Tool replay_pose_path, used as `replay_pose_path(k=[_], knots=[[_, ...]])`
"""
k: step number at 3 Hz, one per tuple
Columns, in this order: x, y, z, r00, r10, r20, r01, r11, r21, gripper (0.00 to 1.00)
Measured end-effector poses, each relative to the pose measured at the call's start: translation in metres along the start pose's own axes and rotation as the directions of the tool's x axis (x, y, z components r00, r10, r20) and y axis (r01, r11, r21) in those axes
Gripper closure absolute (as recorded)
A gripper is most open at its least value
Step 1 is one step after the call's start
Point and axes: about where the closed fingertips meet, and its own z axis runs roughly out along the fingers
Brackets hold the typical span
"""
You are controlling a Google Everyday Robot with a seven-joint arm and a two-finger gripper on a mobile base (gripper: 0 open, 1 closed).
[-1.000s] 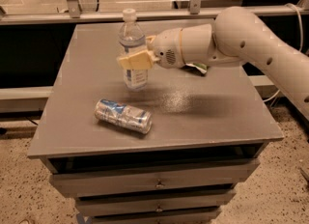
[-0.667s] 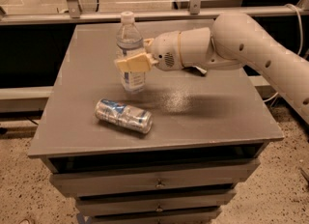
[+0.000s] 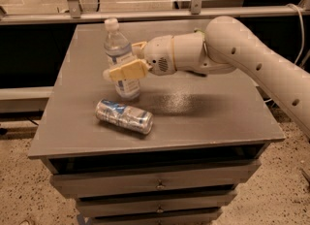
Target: Move blue plastic bottle near redbull can
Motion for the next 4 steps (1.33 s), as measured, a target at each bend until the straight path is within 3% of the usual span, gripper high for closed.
replay_pose_path(k=[3,4], knots=[[0.006,0.009,0.011,0.999,-0.028,0.023,0.029,0.9990,-0.034,0.00],[0.005,-0.001,-0.020,0.999,-0.048,0.006,0.048,0.9985,0.025,0.00]])
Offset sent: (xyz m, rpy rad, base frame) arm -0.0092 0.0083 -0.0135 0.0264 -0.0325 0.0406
